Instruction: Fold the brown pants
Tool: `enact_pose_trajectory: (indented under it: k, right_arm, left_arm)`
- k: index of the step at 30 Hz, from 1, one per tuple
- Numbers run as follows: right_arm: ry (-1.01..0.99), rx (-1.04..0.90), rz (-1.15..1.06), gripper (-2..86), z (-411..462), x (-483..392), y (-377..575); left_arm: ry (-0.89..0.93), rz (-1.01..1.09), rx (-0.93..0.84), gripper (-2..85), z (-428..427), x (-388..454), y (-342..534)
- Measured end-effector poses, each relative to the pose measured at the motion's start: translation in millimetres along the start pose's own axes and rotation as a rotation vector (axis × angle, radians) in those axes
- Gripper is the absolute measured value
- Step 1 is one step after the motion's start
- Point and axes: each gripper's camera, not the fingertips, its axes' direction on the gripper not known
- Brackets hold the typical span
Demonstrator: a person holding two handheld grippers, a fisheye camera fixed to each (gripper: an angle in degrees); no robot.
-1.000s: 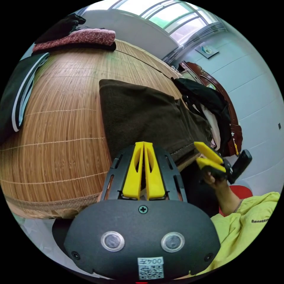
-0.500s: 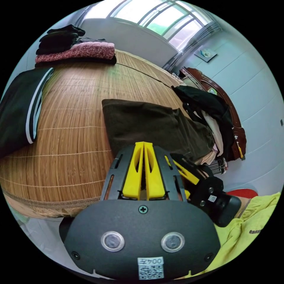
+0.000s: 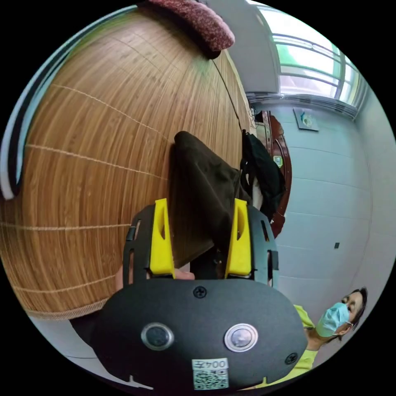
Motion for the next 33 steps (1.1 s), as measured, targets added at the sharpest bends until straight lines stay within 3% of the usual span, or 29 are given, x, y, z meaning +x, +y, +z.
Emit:
enact_pose_trajectory:
  k: [4, 9, 13, 19, 26, 33]
  right_arm:
    - [0.0, 0.004, 0.001, 7.3, -3.3, 2.0, 8.6]
    - [-0.006, 0.0, 0.02, 7.2, -7.9, 13.9, 19.1]
    - [-0.004, 0.009, 0.028, 7.0, -15.7, 27.2, 25.5]
    - [-0.019, 0.111, 0.096, 6.6, -52.7, 65.7, 34.3]
    - [-0.026, 0.179, 0.319, 6.8, -93.8, 171.3, 69.1]
    - [-0.263, 0.191, 0.782, 7.1, -107.4, 349.8, 174.6]
  left_arm:
    - [0.0, -0.005, -0.063, 18.3, 17.8, 8.1, -35.7]
    - [-0.073, 0.007, -0.098, 9.4, 32.5, 7.5, -65.7]
    - [0.008, 0.117, -0.027, 7.5, 16.2, 28.2, -61.4]
    - [-0.008, 0.245, 0.037, 6.9, -21.4, 101.8, -43.1]
    - [-0.065, 0.375, 0.01, 6.2, 3.2, 236.2, -38.1]
    - [-0.188, 0.379, -0.12, 6.9, 107.2, 366.3, -44.4]
